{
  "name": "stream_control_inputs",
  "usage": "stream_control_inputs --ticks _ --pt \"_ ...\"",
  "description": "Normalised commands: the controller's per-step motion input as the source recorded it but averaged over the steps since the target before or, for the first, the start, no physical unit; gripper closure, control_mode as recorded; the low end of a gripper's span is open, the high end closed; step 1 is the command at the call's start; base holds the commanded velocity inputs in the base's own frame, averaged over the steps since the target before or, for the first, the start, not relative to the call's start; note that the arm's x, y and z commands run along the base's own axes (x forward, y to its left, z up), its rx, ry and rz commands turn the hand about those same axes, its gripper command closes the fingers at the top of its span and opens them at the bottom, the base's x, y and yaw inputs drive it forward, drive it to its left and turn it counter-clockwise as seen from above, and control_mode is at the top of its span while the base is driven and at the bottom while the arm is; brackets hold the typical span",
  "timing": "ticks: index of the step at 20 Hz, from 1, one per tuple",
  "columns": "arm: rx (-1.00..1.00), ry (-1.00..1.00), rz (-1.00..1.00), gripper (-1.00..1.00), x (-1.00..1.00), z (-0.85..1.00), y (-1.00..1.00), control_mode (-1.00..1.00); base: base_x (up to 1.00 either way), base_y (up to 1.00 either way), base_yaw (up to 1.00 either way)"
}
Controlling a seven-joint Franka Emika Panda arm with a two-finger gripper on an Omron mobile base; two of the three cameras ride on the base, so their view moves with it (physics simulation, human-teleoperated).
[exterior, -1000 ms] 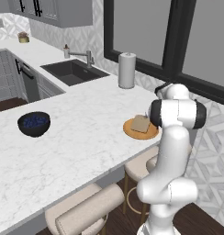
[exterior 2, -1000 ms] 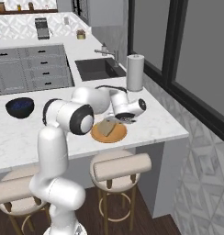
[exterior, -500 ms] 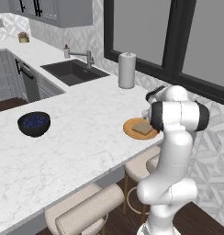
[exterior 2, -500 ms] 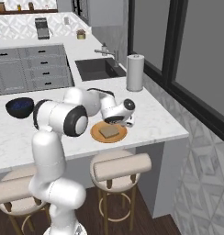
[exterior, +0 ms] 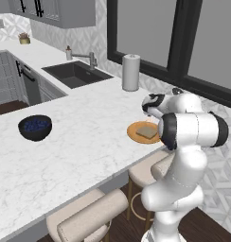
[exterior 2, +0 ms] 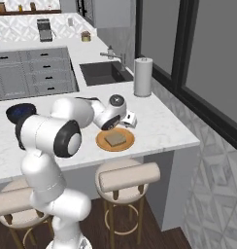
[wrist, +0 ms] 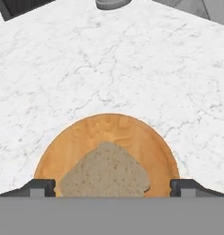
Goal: Start the toaster. Once the lever pops up, take the bread to the plate on the dining counter.
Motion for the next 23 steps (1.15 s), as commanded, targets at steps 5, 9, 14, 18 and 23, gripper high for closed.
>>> stream_control_inputs --ticks 5,9,14,18,23 --pt "-0.16 0.07 0.11 -1.00 -1.00 1.00 0.37 -1.00 0.00 0.00 0.00" --pt "-0.30 0.19 0.27 -1.00 -1.00 1.00 0.72 -1.00 0.00 0.00 0.00" --pt "-0.29 0.22 0.27 -1.00 -1.00 0.44 0.86 -1.00 0.00 0.00 0.00" --pt "-0.13 0.13 0.18 -1.00 -1.00 -0.09 0.67 -1.00 0.00 0.00 0.00" --pt "0.00 -0.10 0.03 -1.00 -1.00 -0.55 0.13 -1.00 0.00 0.00 0.00"
